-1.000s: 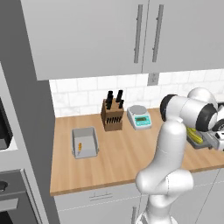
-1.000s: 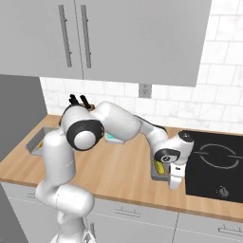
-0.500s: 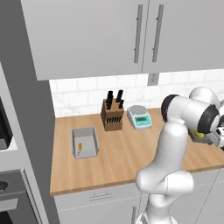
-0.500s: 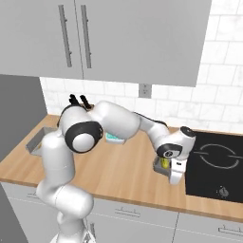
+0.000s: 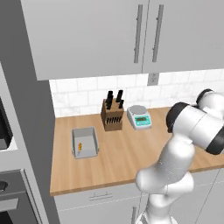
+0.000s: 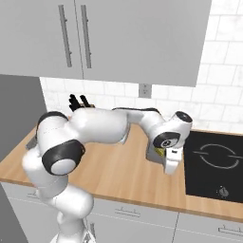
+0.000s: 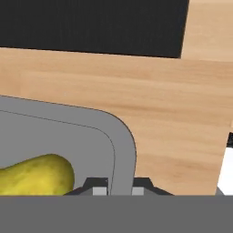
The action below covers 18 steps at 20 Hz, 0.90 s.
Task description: Take the meat container that has the shrimp and place it on the second highest rack of the freezer. Then take the vegetable container that has the lemon and cucumber and place it on the highest rack of the freezer.
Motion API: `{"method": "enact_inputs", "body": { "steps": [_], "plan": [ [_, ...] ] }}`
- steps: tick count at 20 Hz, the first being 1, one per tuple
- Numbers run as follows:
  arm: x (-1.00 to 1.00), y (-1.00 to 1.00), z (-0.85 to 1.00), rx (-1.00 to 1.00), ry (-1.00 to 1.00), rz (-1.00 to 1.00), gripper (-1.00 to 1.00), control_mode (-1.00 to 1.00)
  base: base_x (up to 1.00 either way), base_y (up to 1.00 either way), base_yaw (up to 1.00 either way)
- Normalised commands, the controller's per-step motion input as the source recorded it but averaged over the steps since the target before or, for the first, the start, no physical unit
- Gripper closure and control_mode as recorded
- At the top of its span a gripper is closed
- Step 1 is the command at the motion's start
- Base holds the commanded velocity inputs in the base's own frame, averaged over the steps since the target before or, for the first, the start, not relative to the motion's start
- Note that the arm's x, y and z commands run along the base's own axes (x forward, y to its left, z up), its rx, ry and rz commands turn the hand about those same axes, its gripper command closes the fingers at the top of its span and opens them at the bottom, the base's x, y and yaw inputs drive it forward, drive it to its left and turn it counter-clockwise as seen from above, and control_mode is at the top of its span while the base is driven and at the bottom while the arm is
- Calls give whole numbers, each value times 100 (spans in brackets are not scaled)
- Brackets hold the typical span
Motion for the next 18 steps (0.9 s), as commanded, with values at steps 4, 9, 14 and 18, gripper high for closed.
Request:
{"method": "enact_inputs", "body": {
  "steps": [4, 9, 14, 18],
  "plan": [
    [-47, 80, 32, -17, -47, -1, 100, -100, 0, 0, 0],
    [-52, 77, 44, -21, -34, -5, 100, -100, 0, 0, 0],
    [-38, 55, 79, -24, 10, 0, 100, -100, 0, 0, 0],
    [-32, 67, 63, -18, 23, -3, 100, -100, 0, 0, 0]
  ]
}}
